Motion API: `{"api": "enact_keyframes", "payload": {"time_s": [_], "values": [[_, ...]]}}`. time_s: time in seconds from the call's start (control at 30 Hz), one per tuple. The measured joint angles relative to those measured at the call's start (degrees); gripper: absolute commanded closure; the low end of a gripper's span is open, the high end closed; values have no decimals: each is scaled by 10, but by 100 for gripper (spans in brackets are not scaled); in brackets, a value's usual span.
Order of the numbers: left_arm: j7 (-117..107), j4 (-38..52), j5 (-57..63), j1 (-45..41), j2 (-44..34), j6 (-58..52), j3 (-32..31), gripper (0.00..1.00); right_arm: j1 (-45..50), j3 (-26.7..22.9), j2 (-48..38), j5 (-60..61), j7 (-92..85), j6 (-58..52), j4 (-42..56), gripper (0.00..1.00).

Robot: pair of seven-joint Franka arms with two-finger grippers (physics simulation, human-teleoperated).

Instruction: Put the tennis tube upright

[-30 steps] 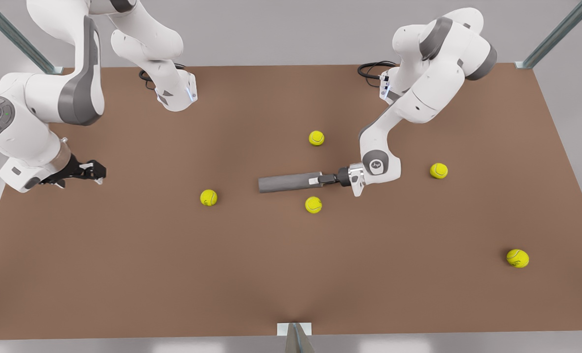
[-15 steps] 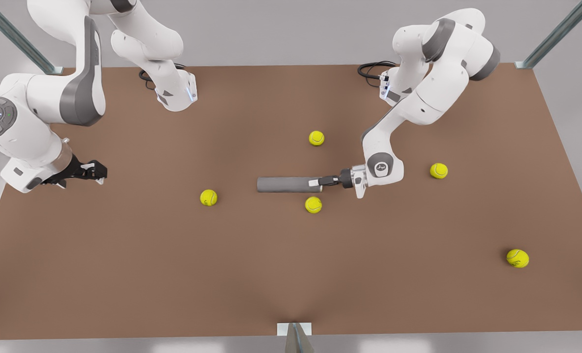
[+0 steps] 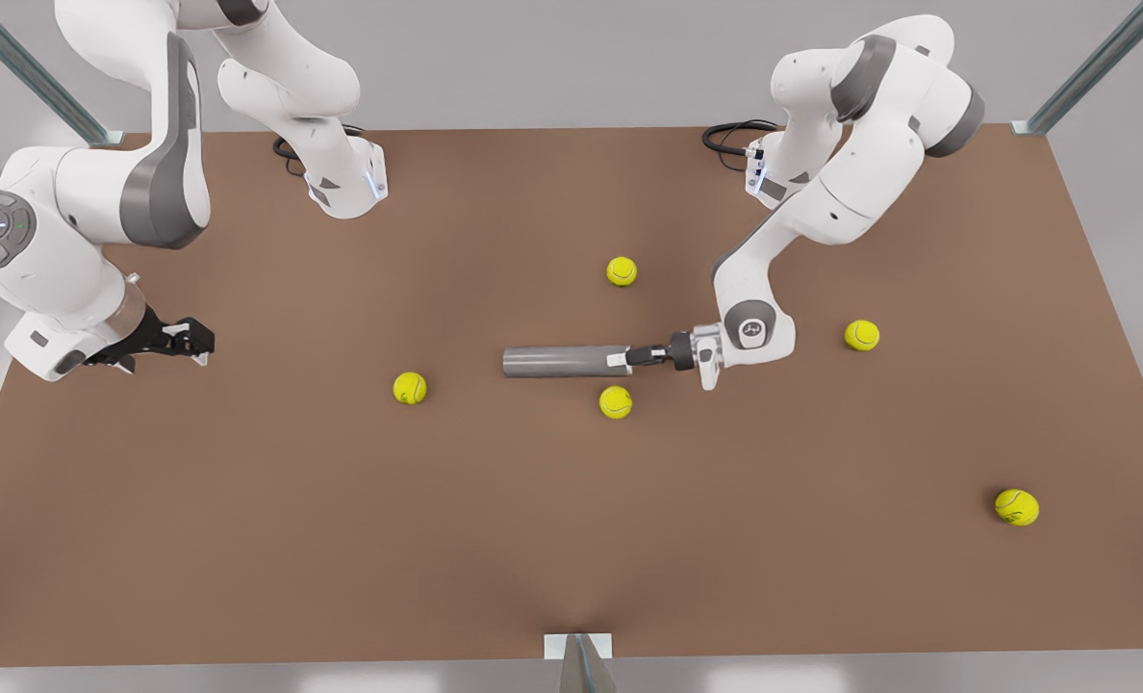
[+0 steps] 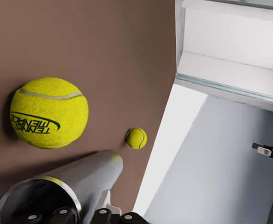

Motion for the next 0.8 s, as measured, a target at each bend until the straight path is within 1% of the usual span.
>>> {"api": "enact_keyframes", "payload": {"time_s": [0.1,0.37,0.53,0.6,0.73,0.8], "values": [[0,0,-2,-2,-1,3,-1,79,2,8,-1,0,0,-2,0,0],[-6,0,-2,9,-4,-5,-2,79,0,8,0,-2,-1,2,-1,0],[-43,-1,-1,52,-5,-7,-41,79,1,8,1,-3,-2,4,-2,0],[-68,0,1,81,-11,-6,-68,79,1,8,1,-3,-2,4,-2,0],[-170,14,25,97,-43,-7,-69,79,1,8,2,-4,-1,6,-2,0],[-188,17,46,107,-45,-10,-74,79,-1,8,2,-3,-1,6,-2,0]]}}
